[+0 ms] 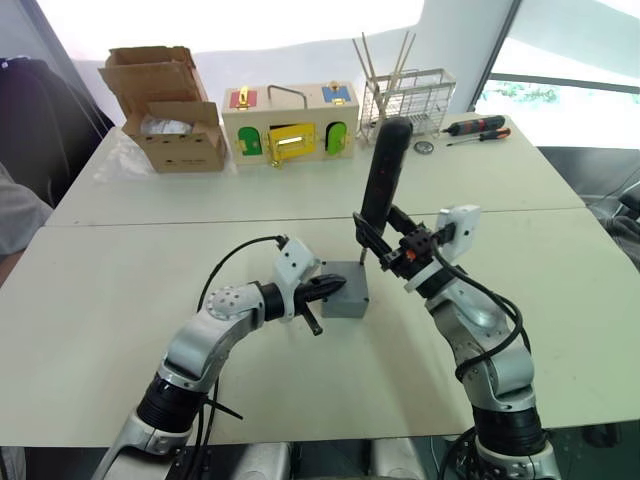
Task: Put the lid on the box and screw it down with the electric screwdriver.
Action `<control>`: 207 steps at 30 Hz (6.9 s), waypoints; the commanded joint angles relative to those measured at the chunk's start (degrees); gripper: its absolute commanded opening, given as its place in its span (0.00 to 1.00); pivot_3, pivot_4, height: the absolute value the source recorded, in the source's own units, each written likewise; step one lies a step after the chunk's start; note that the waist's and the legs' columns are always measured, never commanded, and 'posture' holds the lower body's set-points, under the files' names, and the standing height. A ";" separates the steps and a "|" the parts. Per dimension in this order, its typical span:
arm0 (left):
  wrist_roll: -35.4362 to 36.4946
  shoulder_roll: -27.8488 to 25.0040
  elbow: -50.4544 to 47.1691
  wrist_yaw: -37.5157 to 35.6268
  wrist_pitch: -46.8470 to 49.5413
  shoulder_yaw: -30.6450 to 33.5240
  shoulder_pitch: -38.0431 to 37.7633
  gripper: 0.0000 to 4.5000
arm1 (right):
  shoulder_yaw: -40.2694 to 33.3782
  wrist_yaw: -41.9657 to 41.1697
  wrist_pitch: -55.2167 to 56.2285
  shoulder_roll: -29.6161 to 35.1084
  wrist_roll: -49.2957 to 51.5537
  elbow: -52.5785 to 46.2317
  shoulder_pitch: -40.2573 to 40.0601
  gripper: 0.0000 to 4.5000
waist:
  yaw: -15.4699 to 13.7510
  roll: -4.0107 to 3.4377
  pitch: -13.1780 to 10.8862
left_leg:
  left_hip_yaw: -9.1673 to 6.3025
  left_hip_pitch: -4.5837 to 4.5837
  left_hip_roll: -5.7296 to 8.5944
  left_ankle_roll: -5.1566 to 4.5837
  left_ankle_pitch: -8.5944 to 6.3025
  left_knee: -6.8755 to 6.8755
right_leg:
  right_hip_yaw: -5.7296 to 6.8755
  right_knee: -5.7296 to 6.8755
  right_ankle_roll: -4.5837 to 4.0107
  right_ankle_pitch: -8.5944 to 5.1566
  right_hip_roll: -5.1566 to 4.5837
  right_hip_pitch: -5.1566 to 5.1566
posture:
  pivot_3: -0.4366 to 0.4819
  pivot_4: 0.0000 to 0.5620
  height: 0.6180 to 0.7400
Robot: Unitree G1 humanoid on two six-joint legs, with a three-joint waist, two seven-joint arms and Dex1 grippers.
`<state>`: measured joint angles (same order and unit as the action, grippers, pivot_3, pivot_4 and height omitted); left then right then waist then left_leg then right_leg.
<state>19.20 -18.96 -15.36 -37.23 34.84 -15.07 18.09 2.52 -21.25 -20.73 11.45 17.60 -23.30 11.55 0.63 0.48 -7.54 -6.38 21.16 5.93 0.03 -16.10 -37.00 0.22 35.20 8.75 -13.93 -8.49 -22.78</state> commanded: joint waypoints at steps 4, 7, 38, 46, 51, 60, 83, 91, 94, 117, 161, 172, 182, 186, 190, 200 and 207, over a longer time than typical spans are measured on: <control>-0.51 -0.10 -1.06 0.12 0.17 -0.55 -0.33 0.00 | 3.00 -0.82 -4.19 0.16 -0.73 7.87 -4.04 0.43 | 0.00 0.00 0.00 | 0.00 0.00 0.00 0.00 0.00 0.00 | 0.00 -0.01 0.01 -0.01 0.00 0.00 | 0.48 0.27 1.00; -0.47 -0.11 -1.14 0.13 0.21 -0.54 -0.37 0.00 | 3.05 -0.90 -4.09 0.26 -0.83 7.90 -4.10 0.43 | -0.01 0.00 0.00 | -0.01 0.00 0.00 0.00 0.00 0.01 | 0.01 -0.01 0.01 -0.01 0.00 0.01 | 0.48 0.27 1.00; -0.78 -0.34 0.06 -0.57 -0.78 -0.50 0.08 0.00 | -9.70 -1.03 -10.86 4.26 12.03 -0.70 8.22 0.43 | -0.24 -0.11 -0.51 | -0.06 0.27 0.07 -0.03 -0.03 0.02 | 0.05 -0.08 0.03 -0.03 -0.09 -0.20 | 0.48 0.27 1.00; -0.77 -0.55 -0.09 -0.93 -1.59 -0.16 -0.07 0.00 | -22.58 -1.43 -22.41 12.75 32.36 -2.63 16.87 0.43 | -1.28 -0.50 -1.62 | -0.06 0.96 0.10 -0.02 0.00 -0.01 | 0.04 -0.05 -0.01 0.03 -0.11 -0.86 | 0.48 0.27 1.00; 1.38 0.18 -1.07 0.27 -1.67 3.78 1.17 0.00 | -25.83 5.88 -29.45 17.72 34.76 0.78 20.32 0.43 | -1.32 -0.50 -1.75 | -0.05 1.11 0.10 -0.01 0.00 -0.07 | 0.04 -0.05 -0.04 0.05 -0.12 -0.96 | 0.48 0.27 1.00; 10.78 0.56 -10.73 -2.38 6.90 3.98 4.64 0.00 | -29.37 1.82 -46.96 45.63 32.48 15.95 16.69 0.43 | -2.76 -0.49 -2.37 | -0.02 1.90 0.22 0.22 0.18 -0.41 | 0.05 -0.09 -0.10 0.11 -0.21 -1.51 | 0.48 0.27 1.00; 3.92 -0.65 -12.65 -2.41 4.12 -7.52 3.18 0.00 | -11.31 -19.21 -52.42 56.12 17.39 42.25 15.06 0.43 | -1.34 -0.83 -2.51 | 0.23 2.17 0.15 0.08 0.27 -0.98 | -0.02 0.01 -0.04 0.47 -0.15 -1.64 | 0.48 0.27 1.00; 4.61 -1.56 -13.97 -1.44 4.50 -5.09 1.54 0.00 | -6.21 -21.68 -49.71 55.43 11.26 44.63 18.55 0.86 | -1.39 -0.80 -2.52 | 0.21 2.17 0.18 0.08 0.27 -1.09 | -0.02 0.01 0.00 0.50 -0.16 -1.57 | 0.48 0.27 1.00; 5.00 -1.72 -14.16 -0.21 4.34 -2.16 1.26 0.00 | -6.00 -21.88 -49.33 55.27 9.92 44.16 19.12 1.00 | -1.42 -0.81 -2.52 | 0.19 2.17 0.18 0.08 0.27 -1.09 | -0.02 0.01 0.00 0.50 -0.16 -1.57 | 0.48 0.27 1.00; 6.32 -8.49 -4.12 -2.15 5.08 9.86 -2.64 0.00 | -5.56 -21.41 -31.42 35.44 18.57 -8.95 -1.68 1.00 | -2.82 -0.52 -2.49 | 0.01 2.20 0.21 0.07 0.32 -1.18 | -0.03 0.01 -0.01 0.73 -0.12 -1.57 | 0.48 0.27 1.00; -5.00 -8.89 3.30 -14.81 -0.14 1.37 3.97 0.00 | 11.34 -27.04 -16.56 37.18 2.06 2.16 8.20 1.00 | -1.32 -0.52 -2.49 | 0.00 2.21 0.20 0.30 0.47 -1.16 | 0.02 0.13 0.02 0.73 -0.09 -1.65 | 0.48 0.27 1.00; -9.51 -9.53 6.81 -11.54 -2.39 0.69 5.59 0.00 | 9.98 -27.34 -21.61 34.75 4.03 -3.71 5.28 1.00 | -1.24 -0.51 -2.48 | -0.02 2.21 0.20 0.30 0.47 -1.16 | 0.01 0.11 0.01 0.73 -0.09 -1.64 | 0.48 0.27 1.00; 0.18 -15.08 -9.03 -16.59 6.79 1.38 0.05 0.00 | 9.59 -28.53 -19.55 34.80 2.40 -1.54 5.60 1.00 | -1.64 -0.52 -2.48 | -0.04 2.21 0.21 0.30 0.47 -1.18 | 0.01 0.11 0.01 0.73 -0.12 -1.60 | 0.48 0.27 1.00; -1.65 -12.20 -6.85 -14.42 4.93 -1.47 1.63 0.00 | 9.97 -28.91 -19.57 34.44 2.30 -1.92 5.81 1.00 | -1.33 -0.52 -2.48 | -0.03 2.19 0.20 0.30 0.47 -1.17 | 0.00 0.12 0.01 0.73 -0.09 -1.61 | 0.48 0.27 1.00; -4.26 -8.29 -1.73 -12.43 1.11 -3.22 4.88 0.00 | 9.91 -29.48 -20.41 34.38 2.74 -3.20 5.61 1.00 | -1.49 -0.51 -2.48 | -0.02 2.20 0.21 0.30 0.47 -1.19 | 0.01 0.12 0.01 0.73 -0.11 -1.61 | 0.48 0.27 1.00; -7.32 -7.19 4.88 -12.55 -4.30 -3.22 6.89 0.00 | 8.97 -28.93 -22.59 33.86 3.27 -5.80 3.87 1.00 | -1.38 -0.51 -2.47 | -0.01 2.20 0.21 0.30 0.47 -1.18 | 0.01 0.11 0.01 0.73 -0.11 -1.62 | 0.48 0.27 1.00; -8.72 -6.67 6.80 -11.25 -5.81 -2.81 7.43 0.00 | 8.99 -28.65 -24.51 33.52 3.84 -7.16 3.84 1.00 | -1.40 -0.51 -2.47 | -0.01 2.20 0.21 0.30 0.47 -1.18 | 0.01 0.11 0.01 0.73 -0.10 -1.62 | 0.48 0.27 1.00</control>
<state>10.53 -26.43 -7.37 -48.81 30.82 -18.67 24.23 11.81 -49.40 -45.70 45.93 19.56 -27.07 15.37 -0.77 -0.04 -10.01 -6.39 23.36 6.13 0.33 -15.63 -38.18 0.23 35.32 8.76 -13.20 -8.59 -24.40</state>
